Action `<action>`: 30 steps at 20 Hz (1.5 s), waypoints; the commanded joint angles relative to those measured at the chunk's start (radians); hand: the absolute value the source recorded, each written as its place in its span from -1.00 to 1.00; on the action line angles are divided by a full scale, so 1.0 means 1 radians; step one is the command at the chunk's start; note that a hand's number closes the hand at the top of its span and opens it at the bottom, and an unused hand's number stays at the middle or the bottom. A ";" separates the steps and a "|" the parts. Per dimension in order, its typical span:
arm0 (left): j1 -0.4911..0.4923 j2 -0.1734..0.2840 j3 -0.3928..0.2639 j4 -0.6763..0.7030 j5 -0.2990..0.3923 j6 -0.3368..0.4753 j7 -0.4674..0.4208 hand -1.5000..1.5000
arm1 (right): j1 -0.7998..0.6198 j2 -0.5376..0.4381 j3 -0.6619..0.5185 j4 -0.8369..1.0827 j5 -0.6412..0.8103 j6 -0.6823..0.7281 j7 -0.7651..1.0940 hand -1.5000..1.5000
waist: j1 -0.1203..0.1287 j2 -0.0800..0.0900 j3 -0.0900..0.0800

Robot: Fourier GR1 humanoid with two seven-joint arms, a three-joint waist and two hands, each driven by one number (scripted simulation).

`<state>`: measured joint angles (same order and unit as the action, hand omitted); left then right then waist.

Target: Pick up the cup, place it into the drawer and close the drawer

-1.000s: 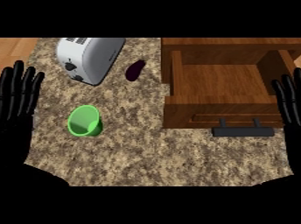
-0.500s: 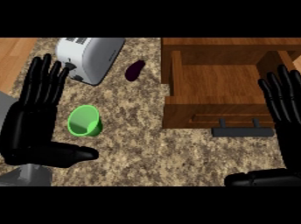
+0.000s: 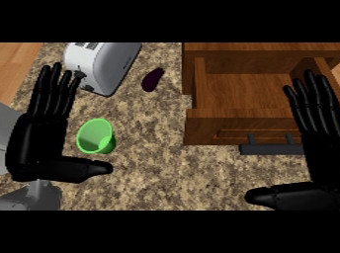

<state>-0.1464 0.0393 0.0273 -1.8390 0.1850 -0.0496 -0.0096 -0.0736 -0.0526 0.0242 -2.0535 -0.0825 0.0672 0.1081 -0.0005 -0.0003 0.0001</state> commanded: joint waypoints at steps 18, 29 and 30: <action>0.064 -0.010 0.027 0.198 -0.041 0.019 -0.089 -1.00 | -0.057 -0.007 -0.047 0.063 -0.003 0.009 -0.024 -1.00 | 0.001 0.000 0.000; 0.155 0.008 0.057 0.299 -0.084 -0.009 -0.233 -1.00 | -0.041 -0.043 -0.073 -0.003 -0.048 0.036 0.068 -1.00 | 0.001 0.000 0.000; 0.097 0.051 0.125 0.410 -0.037 -0.045 -0.255 -1.00 | 0.018 0.049 0.044 -0.011 0.053 -0.020 -0.021 -1.00 | -0.001 0.000 0.000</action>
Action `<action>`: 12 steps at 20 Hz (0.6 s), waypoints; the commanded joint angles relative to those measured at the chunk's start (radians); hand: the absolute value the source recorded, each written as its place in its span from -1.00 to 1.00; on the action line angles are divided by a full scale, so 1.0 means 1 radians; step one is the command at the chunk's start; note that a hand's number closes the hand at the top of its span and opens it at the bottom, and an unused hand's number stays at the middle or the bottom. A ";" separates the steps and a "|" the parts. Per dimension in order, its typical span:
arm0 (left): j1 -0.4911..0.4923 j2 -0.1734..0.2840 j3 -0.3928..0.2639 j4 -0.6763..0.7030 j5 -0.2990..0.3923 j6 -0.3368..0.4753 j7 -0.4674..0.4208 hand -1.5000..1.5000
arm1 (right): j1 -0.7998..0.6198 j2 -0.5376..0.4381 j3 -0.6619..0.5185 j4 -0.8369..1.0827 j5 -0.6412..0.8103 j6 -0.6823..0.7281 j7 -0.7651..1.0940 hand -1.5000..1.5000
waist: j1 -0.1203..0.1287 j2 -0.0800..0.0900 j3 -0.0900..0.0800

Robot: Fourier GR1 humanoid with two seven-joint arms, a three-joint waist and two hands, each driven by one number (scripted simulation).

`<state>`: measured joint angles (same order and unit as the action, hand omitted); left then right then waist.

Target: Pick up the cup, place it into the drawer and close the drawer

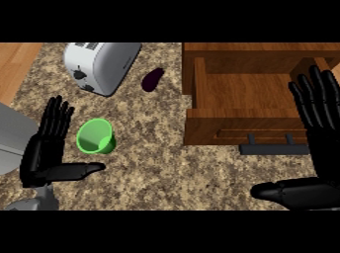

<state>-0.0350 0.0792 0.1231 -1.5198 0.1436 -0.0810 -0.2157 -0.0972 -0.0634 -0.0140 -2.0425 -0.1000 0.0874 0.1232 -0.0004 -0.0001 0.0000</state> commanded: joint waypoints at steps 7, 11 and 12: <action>-0.113 0.014 0.030 0.347 -0.046 -0.025 -0.195 -1.00 | -0.043 -0.009 -0.017 -0.050 -0.023 -0.014 0.077 -1.00 | -0.003 0.001 0.000; -0.138 0.043 0.064 0.454 -0.020 -0.068 -0.255 -1.00 | -0.034 -0.053 -0.099 0.048 -0.087 0.060 -0.018 -1.00 | -0.002 0.001 0.000; -0.111 0.031 0.060 0.502 -0.033 -0.069 -0.304 -1.00 | -0.025 -0.013 -0.029 0.027 -0.024 0.023 -0.008 -1.00 | -0.002 0.001 0.000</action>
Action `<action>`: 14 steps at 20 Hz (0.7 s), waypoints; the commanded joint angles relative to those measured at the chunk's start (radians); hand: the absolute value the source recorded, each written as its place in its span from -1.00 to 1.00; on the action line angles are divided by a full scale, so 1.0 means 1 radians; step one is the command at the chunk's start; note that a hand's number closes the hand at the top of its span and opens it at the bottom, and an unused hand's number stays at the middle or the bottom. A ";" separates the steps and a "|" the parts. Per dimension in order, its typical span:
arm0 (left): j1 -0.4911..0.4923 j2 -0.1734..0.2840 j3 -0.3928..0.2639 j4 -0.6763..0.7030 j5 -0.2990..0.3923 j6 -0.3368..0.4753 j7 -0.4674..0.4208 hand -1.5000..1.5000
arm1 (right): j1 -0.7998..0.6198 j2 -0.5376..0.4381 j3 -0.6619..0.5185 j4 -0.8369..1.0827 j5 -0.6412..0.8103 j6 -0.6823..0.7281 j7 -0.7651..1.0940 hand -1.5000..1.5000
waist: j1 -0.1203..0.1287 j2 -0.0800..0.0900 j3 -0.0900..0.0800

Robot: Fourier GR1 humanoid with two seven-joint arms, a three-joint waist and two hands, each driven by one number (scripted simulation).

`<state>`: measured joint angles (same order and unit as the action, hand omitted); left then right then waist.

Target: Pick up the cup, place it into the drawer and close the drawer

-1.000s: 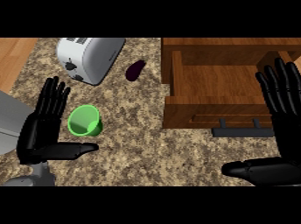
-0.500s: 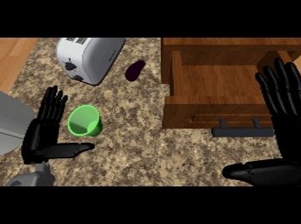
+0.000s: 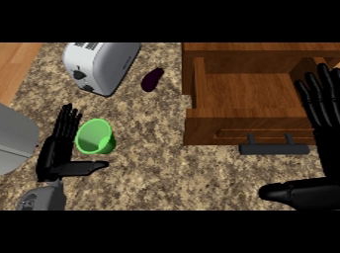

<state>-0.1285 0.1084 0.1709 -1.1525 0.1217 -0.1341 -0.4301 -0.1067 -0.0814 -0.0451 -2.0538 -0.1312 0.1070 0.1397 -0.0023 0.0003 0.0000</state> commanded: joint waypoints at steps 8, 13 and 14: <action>-0.120 0.022 0.046 0.294 -0.005 0.006 -0.183 -1.00 | 0.002 0.022 0.027 -0.004 0.015 -0.013 0.007 -1.00 | 0.000 0.000 0.000; -0.164 0.065 0.075 0.485 -0.009 -0.034 -0.303 -1.00 | 0.023 0.018 0.044 -0.057 0.019 -0.006 0.040 -1.00 | -0.002 0.000 0.000; -0.120 0.045 0.053 0.400 -0.009 -0.010 -0.278 -1.00 | 0.055 0.025 0.057 -0.055 0.028 0.007 0.014 -1.00 | 0.000 0.000 0.000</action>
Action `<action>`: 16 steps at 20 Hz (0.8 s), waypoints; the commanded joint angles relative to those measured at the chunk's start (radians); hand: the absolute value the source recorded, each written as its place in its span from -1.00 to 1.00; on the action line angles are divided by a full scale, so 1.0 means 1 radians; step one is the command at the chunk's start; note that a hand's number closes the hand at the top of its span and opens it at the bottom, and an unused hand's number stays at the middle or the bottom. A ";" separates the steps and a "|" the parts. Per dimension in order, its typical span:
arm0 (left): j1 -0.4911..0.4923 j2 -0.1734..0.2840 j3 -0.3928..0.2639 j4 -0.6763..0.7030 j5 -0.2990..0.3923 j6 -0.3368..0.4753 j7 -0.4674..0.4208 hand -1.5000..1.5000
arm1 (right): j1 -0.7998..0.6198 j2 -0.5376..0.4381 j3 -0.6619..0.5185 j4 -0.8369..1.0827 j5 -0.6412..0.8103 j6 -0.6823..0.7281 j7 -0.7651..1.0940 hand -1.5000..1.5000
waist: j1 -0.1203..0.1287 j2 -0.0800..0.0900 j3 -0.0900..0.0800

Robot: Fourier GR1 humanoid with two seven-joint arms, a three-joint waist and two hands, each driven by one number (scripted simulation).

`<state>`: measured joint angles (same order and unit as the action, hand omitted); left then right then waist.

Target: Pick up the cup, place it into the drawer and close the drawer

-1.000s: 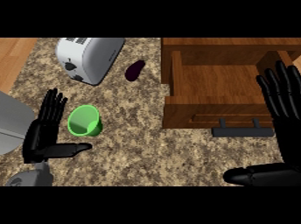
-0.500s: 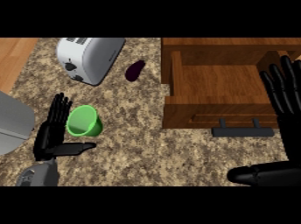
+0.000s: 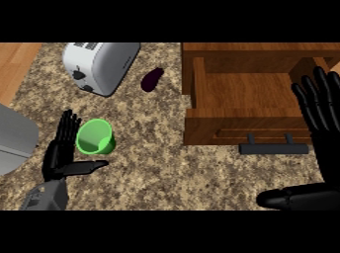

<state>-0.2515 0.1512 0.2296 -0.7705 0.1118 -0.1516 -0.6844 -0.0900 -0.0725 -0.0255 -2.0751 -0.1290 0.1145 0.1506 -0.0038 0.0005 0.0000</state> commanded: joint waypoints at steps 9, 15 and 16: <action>-0.115 0.019 0.005 0.284 -0.023 -0.015 -0.162 -1.00 | 0.027 0.015 0.021 0.052 0.018 0.032 -0.069 -1.00 | -0.002 0.001 0.000; -0.179 0.069 0.036 0.476 -0.020 -0.119 -0.289 -1.00 | 0.059 -0.012 -0.006 -0.032 -0.030 0.051 -0.015 -1.00 | -0.012 0.004 -0.001; -0.178 0.020 0.022 0.373 0.002 -0.074 -0.193 -1.00 | 0.050 -0.034 -0.059 -0.037 -0.059 0.057 -0.017 -1.00 | -0.004 0.001 0.000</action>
<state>-0.4037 0.1870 0.2480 -0.4136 0.0981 -0.2132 -0.8862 -0.0720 -0.0811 -0.0404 -2.0840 -0.1510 0.1433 0.1439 -0.0087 0.0022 -0.0009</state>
